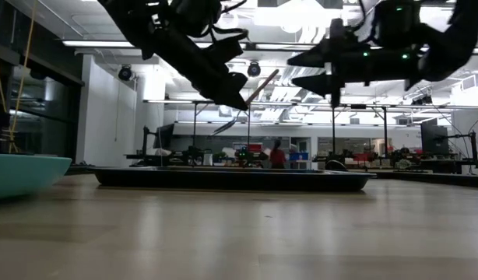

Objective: Pick and place plate/cup/fork/spoon on tray
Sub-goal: Put the yellow spoon on the black tray to the left side of the blue fork

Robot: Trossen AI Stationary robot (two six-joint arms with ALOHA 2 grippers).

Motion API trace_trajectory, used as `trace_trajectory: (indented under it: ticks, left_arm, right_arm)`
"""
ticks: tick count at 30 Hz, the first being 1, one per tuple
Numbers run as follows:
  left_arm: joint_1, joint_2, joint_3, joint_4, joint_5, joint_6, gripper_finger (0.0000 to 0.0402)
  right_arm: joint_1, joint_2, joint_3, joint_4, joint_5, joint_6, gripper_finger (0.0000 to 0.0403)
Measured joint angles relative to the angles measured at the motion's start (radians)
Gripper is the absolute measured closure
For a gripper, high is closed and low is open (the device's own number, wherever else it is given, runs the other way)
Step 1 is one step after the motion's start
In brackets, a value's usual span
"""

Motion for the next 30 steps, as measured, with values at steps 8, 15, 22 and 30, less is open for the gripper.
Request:
trace_trajectory:
  ticks: [8,15,22,30]
  left_arm:
    - [-0.009,0.004,0.0,0.022,0.13,-0.042,0.0379]
    - [-0.009,0.004,0.0,0.028,0.223,-0.057,0.0379]
    - [-0.003,-0.003,0.0,0.031,0.291,-0.076,0.0379]
    - [0.014,-0.003,0.0,0.032,0.293,-0.121,0.0364]
  right_arm:
    - [0.032,0.126,0.097,-0.01,0.001,-0.172,0.0157]
    - [0.065,0.171,0.155,-0.069,0.008,-0.292,0.0179]
    - [0.067,0.171,0.156,-0.094,0.026,-0.314,0.0304]
    - [0.068,0.17,0.156,-0.089,0.022,-0.32,0.0367]
